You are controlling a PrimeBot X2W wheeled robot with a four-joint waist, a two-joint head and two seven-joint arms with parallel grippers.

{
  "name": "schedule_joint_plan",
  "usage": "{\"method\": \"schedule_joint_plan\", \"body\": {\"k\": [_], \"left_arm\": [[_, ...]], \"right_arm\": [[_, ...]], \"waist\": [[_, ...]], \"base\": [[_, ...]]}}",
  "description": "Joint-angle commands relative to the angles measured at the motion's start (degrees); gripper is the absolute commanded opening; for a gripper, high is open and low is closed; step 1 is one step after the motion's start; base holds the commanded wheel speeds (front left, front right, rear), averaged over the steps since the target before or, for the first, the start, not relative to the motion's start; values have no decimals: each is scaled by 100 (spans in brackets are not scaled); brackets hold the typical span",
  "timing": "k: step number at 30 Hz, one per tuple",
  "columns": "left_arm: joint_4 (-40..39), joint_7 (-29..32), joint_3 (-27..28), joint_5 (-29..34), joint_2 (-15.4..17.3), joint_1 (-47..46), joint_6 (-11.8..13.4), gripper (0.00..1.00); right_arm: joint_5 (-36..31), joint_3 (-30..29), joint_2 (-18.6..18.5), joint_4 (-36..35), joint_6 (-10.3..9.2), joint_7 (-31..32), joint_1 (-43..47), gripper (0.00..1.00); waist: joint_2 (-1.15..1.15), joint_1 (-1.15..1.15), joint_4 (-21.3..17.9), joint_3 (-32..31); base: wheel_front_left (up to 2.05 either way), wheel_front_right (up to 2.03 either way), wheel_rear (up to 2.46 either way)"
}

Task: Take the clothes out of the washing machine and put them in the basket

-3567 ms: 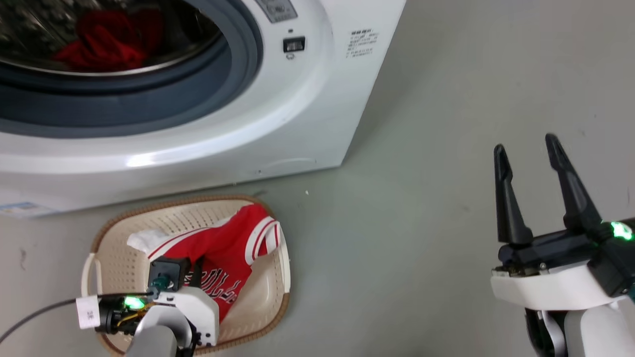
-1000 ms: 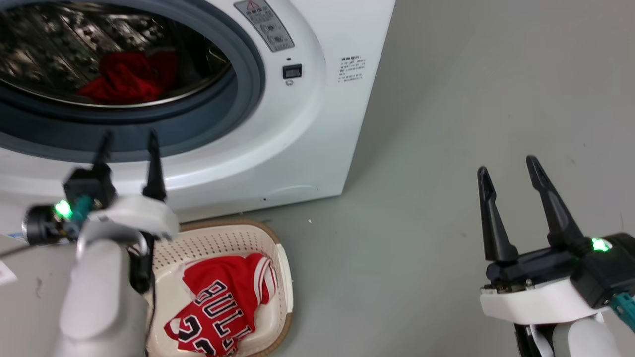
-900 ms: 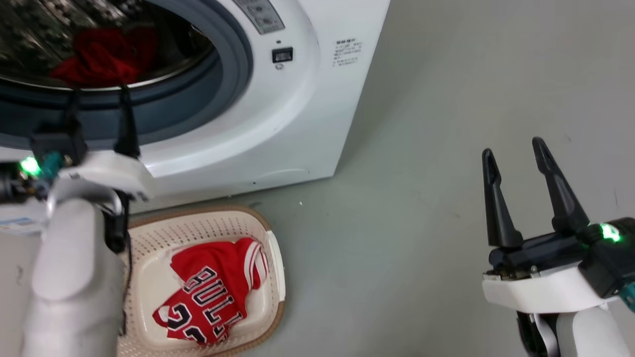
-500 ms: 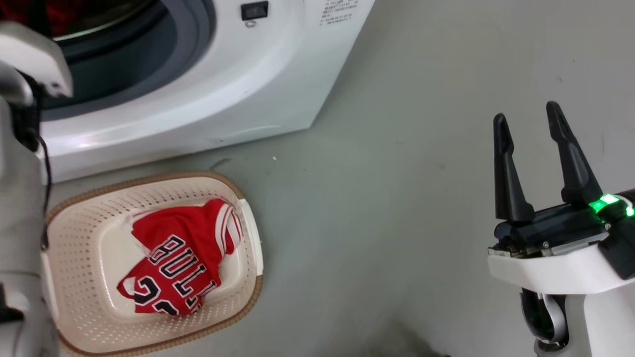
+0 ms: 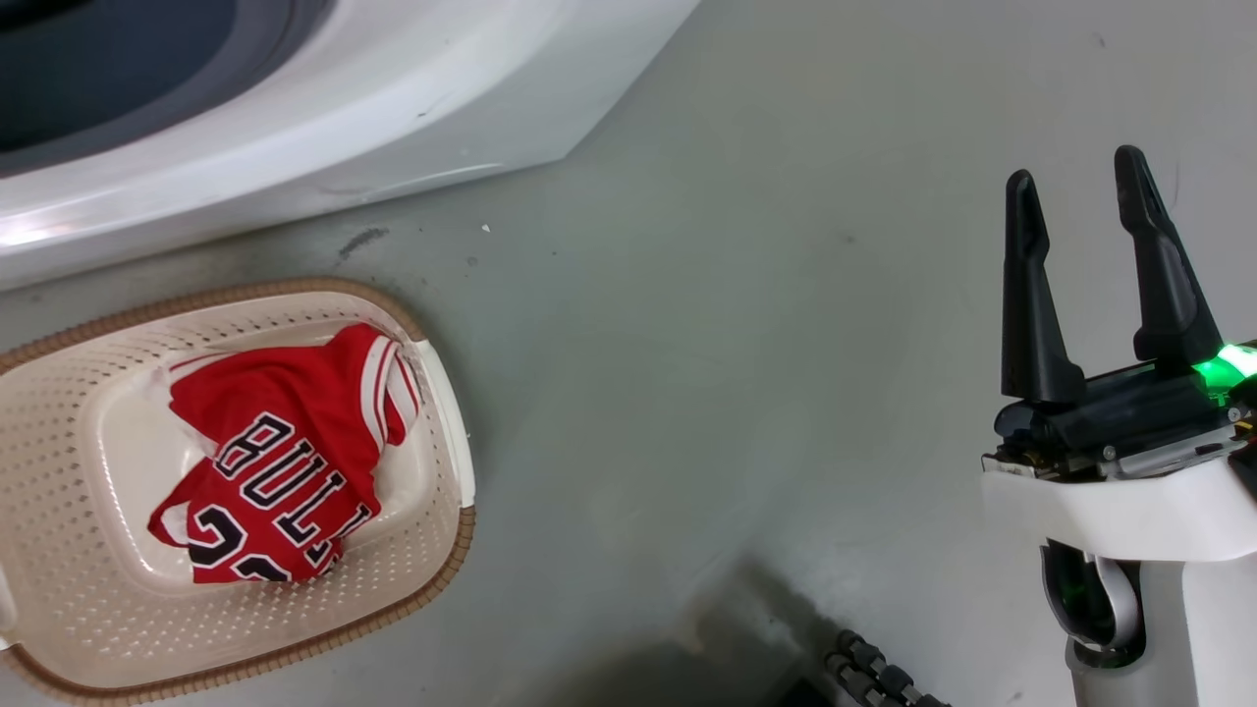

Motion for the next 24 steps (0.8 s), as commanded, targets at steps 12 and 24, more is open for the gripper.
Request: {"method": "schedule_joint_plan", "body": {"k": [12,24], "left_arm": [[154,2308,-922,-549,316,-1164,-7,100],[-140,3193,-1110,-696,485,-1213,80,100]], "right_arm": [[245,-7,3,-162,-4,-13,-280,100],[417,-47,3,-243,-4,-13,-339,100]], "waist": [[0,-1,-234,599],[0,-1,-368,927]], "base": [[0,0,0],[0,0,0]]}}
